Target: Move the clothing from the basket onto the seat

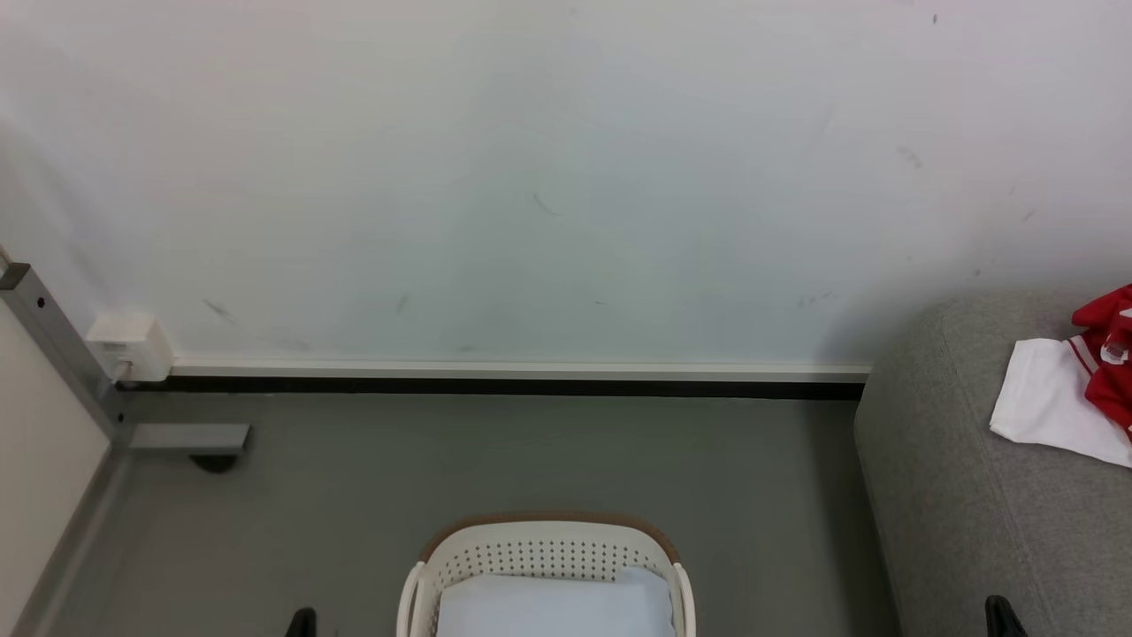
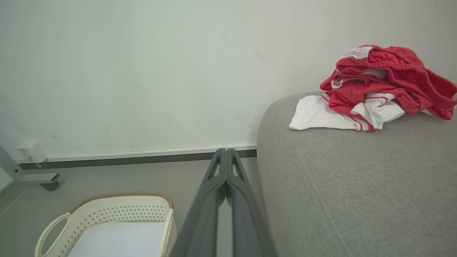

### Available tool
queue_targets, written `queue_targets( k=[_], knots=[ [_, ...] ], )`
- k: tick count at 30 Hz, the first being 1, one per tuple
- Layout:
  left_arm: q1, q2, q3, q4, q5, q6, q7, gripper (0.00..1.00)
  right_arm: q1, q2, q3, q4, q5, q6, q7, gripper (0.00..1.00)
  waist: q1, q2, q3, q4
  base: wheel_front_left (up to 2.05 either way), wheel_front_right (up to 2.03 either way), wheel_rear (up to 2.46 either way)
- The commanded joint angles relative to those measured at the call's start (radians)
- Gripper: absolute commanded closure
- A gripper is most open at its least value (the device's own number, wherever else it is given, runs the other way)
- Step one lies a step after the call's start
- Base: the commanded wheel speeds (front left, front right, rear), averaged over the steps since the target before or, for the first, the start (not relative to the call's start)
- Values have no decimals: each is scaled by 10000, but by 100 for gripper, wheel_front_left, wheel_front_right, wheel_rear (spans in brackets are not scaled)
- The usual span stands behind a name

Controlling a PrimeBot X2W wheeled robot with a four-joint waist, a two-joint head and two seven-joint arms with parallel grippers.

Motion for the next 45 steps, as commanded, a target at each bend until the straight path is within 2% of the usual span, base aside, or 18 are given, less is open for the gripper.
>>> queue_targets(
  k=[1, 23, 45],
  knots=[
    [-278, 37, 102, -123, -562, -53, 124, 100, -250, -69, -48, -113, 584, -1, 108, 100, 0, -1, 10, 4, 0, 0, 0],
    [-863, -31, 391, -153, -4200, -263, 1054, 100, -905, -95, -90, -78, 4448, -5, 1061, 100, 0, -1, 119, 26, 0, 0, 0],
    [-1368, -85, 662, -123, -7022, -426, 1829, 100, -1444, -118, -152, -6, 7472, -10, 1836, 100, 0, -1, 228, 48, 0, 0, 0]
  ],
)
